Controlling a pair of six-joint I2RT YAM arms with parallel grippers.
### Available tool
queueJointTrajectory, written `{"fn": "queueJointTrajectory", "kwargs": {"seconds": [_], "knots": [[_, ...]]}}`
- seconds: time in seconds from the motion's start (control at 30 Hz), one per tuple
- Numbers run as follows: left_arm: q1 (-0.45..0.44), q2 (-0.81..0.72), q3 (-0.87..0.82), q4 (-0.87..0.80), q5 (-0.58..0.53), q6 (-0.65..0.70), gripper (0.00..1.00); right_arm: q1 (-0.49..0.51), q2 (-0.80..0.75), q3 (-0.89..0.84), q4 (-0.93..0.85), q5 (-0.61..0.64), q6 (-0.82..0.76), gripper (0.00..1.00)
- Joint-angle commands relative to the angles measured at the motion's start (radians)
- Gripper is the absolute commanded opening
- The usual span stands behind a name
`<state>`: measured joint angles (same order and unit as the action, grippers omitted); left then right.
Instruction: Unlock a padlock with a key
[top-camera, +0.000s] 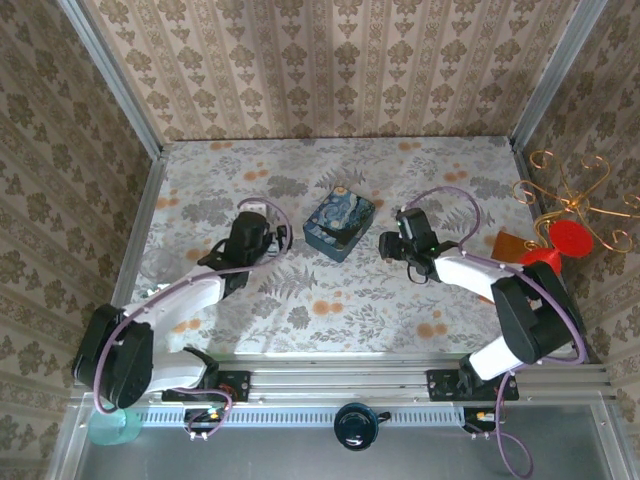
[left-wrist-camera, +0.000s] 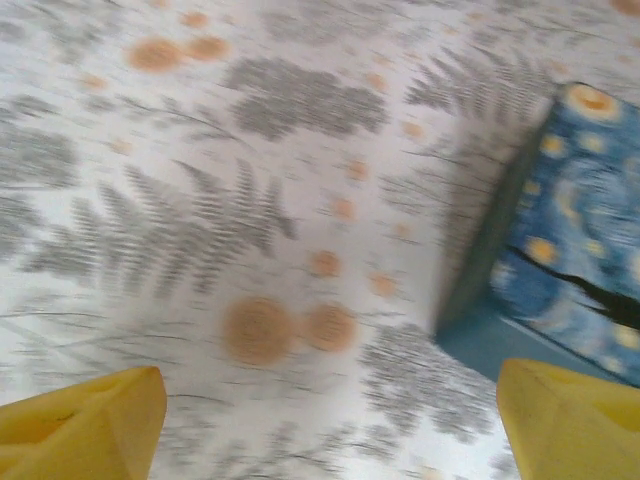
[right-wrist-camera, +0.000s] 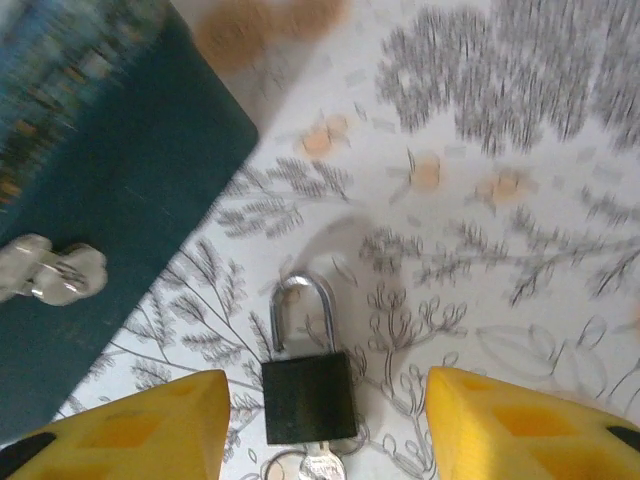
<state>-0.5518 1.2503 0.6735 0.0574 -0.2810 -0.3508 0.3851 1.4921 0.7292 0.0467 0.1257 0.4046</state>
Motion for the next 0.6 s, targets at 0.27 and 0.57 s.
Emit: {"fn": "queueJointTrajectory", "kwargs": {"seconds": [0.27,0.57], "knots": [[0.252,-0.043,-0.18,0.314,-0.092,0.472,0.92,-0.077,-0.219,-0.117,0.235,-0.037,-0.23,1.0],[0.395,0.12,-0.269,0.633,0.088,0.483,1.0,-0.238,-0.277,-0.2,0.277,0.017,-0.492,1.0]]}}
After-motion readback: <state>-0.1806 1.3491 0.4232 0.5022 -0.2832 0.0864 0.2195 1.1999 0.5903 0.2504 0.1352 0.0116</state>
